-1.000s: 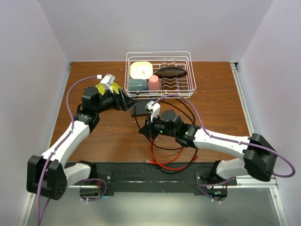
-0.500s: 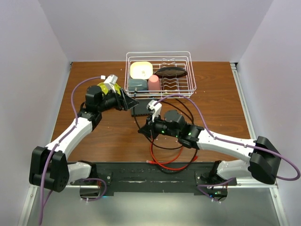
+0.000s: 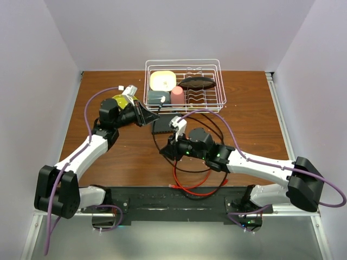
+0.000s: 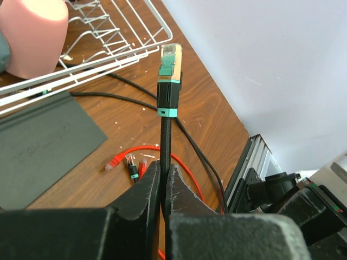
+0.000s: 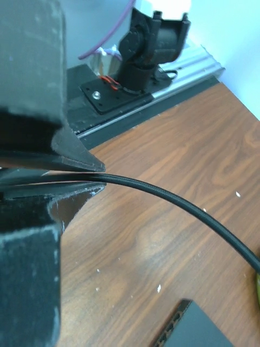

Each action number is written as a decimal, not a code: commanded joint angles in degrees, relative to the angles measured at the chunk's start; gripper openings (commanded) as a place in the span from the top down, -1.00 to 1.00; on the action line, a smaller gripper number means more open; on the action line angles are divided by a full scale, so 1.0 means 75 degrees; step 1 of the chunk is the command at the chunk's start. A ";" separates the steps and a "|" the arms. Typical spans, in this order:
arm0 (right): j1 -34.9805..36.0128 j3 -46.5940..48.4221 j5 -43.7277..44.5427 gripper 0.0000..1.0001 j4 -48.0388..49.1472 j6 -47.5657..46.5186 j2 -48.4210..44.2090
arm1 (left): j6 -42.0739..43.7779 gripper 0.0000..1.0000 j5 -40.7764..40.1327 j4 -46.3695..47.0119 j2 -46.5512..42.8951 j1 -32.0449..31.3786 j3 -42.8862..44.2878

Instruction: Insert the plug into the switch port

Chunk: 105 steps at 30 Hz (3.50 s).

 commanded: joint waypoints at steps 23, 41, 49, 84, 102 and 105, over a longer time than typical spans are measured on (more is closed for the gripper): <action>-0.0370 0.0267 0.2452 -0.31 0.3435 0.1992 -0.0683 | -0.0423 1.00 0.0347 0.2185 -0.2153 -0.0036 -0.0759; -0.0605 0.1322 0.1818 -0.16 0.4046 0.1839 0.0301 | -0.0224 1.00 0.0464 0.1927 -0.2306 -0.0036 -0.0595; -0.0803 0.1263 0.1725 -0.01 0.4468 0.2144 0.0618 | -0.0130 1.00 0.0488 0.1787 -0.2365 -0.0047 -0.0537; -0.0991 0.0819 0.1068 0.46 0.5827 0.2835 0.1216 | -0.0072 1.00 0.0382 0.1576 -0.2541 -0.0047 -0.0525; -0.1389 0.0736 0.1185 1.00 0.4929 0.2813 0.0584 | 0.0186 -0.37 0.0359 0.1272 -0.2517 -0.0047 -0.0373; -0.1600 0.0701 0.1279 1.00 0.4004 0.2439 -0.0001 | 0.0432 -0.68 0.0195 0.0861 -0.2622 -0.0047 -0.0349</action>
